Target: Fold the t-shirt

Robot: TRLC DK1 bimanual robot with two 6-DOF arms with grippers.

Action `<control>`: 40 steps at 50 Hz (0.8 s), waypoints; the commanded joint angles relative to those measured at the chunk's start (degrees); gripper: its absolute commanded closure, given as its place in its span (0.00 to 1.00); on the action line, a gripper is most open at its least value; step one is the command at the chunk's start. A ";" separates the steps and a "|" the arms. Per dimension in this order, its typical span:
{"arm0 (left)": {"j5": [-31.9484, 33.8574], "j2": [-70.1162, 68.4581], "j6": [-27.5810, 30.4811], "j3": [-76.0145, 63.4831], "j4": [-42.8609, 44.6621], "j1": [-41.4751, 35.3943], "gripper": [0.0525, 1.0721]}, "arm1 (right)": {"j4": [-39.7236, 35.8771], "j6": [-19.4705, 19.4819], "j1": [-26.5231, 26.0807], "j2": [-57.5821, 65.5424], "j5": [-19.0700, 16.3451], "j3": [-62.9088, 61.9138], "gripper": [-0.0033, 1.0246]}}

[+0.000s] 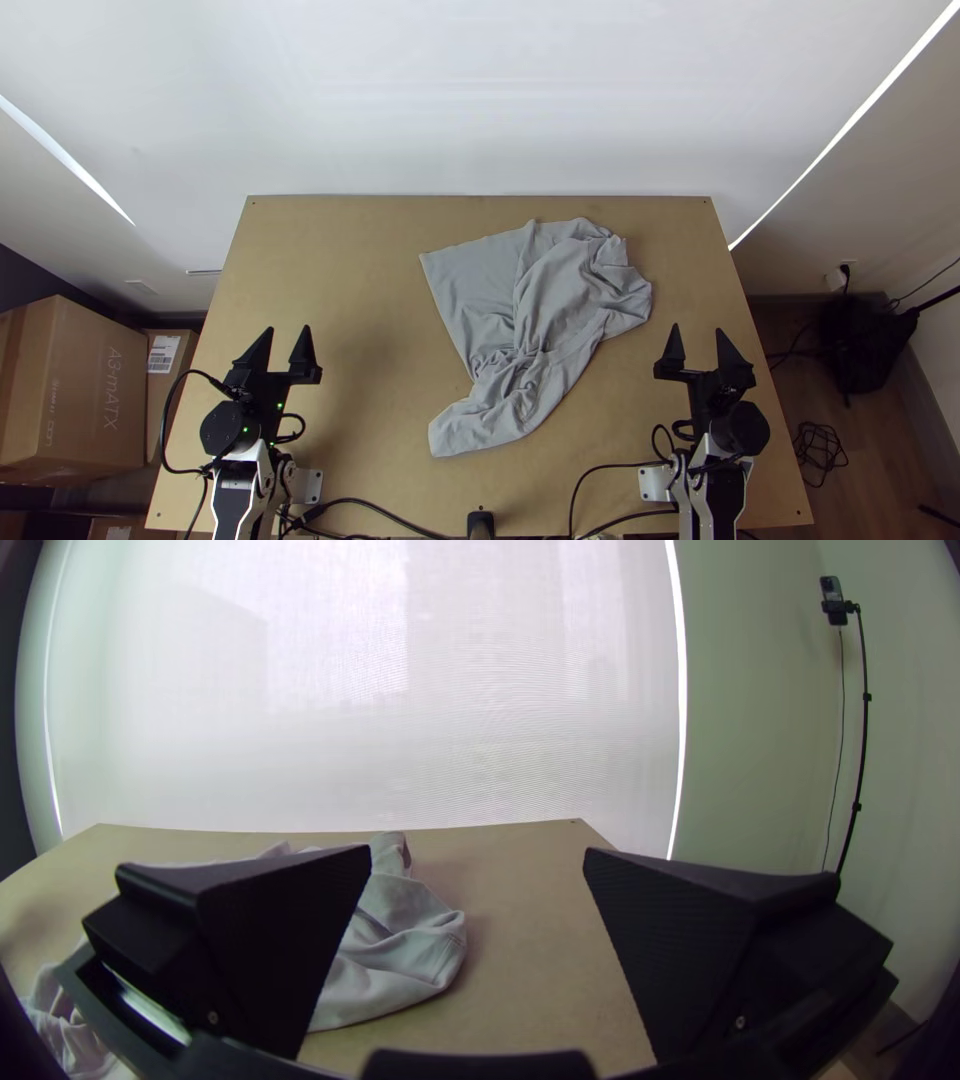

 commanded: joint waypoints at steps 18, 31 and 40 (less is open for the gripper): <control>0.02 20.91 3.52 14.44 -4.80 1.27 0.05 | 1.42 -4.26 1.04 0.23 -1.56 6.52 0.05; 0.63 44.91 -1.84 40.01 -19.03 0.48 0.05 | -1.48 -5.40 4.02 13.41 -2.87 17.68 0.05; 8.19 51.15 -7.90 50.74 -23.69 0.13 0.05 | -13.96 -4.61 9.56 33.63 -1.91 35.52 0.05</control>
